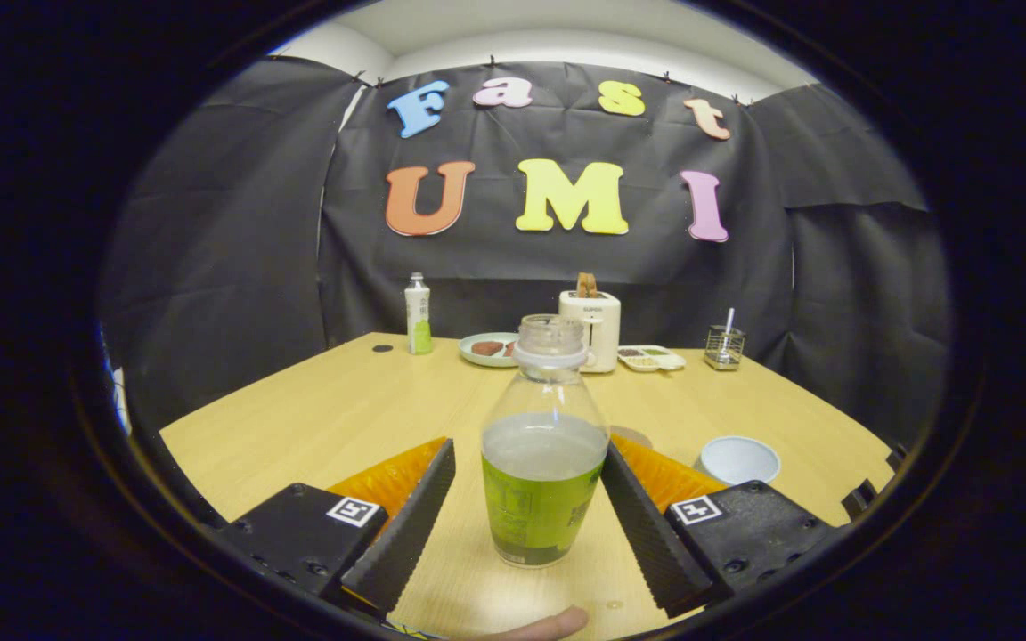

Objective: Take the bottle from table, then pour the juice into the cup, finally place the bottle on the coaster

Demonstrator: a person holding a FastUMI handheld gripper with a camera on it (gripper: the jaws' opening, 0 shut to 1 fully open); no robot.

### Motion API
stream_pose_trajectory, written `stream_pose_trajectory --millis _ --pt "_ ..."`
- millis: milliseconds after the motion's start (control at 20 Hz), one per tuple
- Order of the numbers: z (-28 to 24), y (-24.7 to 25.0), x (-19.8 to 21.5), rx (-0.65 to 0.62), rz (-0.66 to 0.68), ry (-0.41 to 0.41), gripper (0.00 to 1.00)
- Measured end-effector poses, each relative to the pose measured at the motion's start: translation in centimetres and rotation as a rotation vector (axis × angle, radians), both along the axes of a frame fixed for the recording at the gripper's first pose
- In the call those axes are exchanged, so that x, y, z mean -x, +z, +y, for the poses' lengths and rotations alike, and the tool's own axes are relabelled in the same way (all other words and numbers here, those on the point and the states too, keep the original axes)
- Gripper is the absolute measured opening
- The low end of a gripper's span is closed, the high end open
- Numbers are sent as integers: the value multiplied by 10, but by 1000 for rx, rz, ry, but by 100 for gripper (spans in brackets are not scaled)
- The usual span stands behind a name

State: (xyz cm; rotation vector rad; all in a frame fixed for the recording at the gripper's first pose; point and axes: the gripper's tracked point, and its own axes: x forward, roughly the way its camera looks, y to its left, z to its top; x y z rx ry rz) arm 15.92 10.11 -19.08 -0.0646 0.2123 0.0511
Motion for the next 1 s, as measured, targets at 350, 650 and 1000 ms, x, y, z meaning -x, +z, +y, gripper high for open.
stream_pose_trajectory --millis 350,650,1000 --pt "-10 -3 -24 47 -97 -87 85" --pt "-9 41 -9 40 -155 -80 80" --pt "-19 75 4 -240 -125 -43 80"
